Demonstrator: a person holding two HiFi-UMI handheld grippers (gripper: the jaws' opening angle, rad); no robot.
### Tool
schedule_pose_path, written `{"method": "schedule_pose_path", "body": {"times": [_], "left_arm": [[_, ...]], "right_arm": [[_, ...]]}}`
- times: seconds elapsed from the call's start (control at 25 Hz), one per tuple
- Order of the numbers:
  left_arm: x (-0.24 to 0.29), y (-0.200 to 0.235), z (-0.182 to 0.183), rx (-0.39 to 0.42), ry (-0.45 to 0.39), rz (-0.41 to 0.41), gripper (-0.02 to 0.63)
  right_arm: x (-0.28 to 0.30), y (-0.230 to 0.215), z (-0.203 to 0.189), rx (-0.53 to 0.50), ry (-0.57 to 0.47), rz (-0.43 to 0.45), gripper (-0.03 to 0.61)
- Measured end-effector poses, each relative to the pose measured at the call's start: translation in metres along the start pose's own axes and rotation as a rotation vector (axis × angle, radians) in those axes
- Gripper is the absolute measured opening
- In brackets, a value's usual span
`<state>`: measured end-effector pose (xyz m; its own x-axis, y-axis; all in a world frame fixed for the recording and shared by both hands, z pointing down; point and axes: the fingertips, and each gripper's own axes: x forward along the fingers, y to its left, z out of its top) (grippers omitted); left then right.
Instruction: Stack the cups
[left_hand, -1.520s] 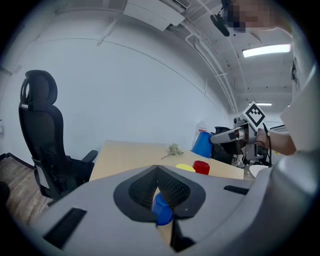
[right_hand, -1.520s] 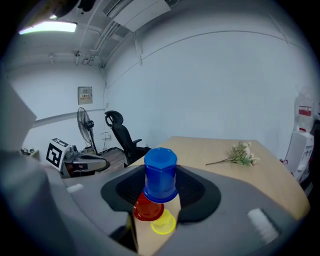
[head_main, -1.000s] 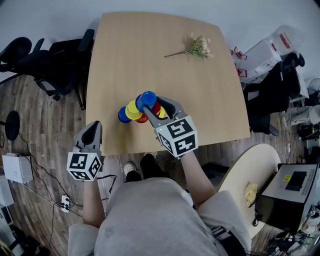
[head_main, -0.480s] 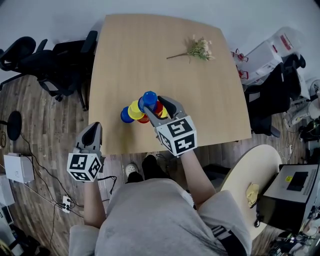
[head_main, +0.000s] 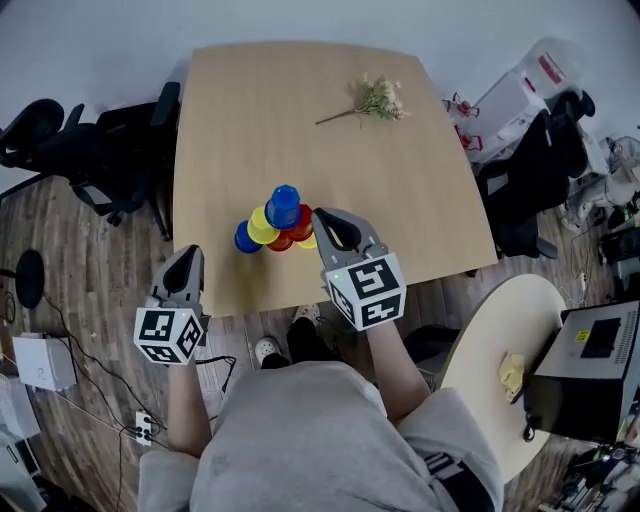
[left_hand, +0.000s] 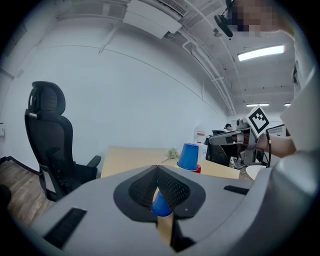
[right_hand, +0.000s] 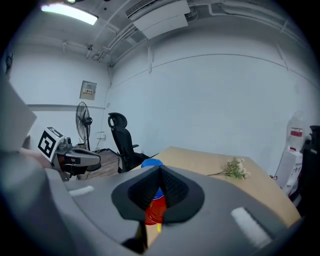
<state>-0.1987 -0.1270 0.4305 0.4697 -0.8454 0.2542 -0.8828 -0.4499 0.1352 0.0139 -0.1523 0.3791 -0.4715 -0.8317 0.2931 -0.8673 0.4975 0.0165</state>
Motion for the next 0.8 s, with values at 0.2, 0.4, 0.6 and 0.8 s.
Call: {"method": "schedule_pose_path", "body": {"times": [0.2, 0.4, 0.6, 0.8], "left_arm": [[0.002, -0.013, 0.010, 0.025, -0.018, -0.045, 0.008], [0.002, -0.026, 0.020, 0.039, -0.048, -0.082, 0.008], [-0.005, -0.039, 0.033, 0.058, -0.082, -0.106, 0.008], [-0.015, -0.048, 0.048, 0.066, -0.129, -0.119, 0.008]], "right_arm": [[-0.030, -0.009, 0.000, 0.038, -0.058, -0.067, 0.011], [-0.060, -0.019, 0.006, 0.030, -0.118, -0.159, 0.012], [-0.092, -0.026, 0.011, 0.056, -0.181, -0.231, 0.012], [-0.118, -0.028, 0.015, 0.071, -0.229, -0.284, 0.012]]}}
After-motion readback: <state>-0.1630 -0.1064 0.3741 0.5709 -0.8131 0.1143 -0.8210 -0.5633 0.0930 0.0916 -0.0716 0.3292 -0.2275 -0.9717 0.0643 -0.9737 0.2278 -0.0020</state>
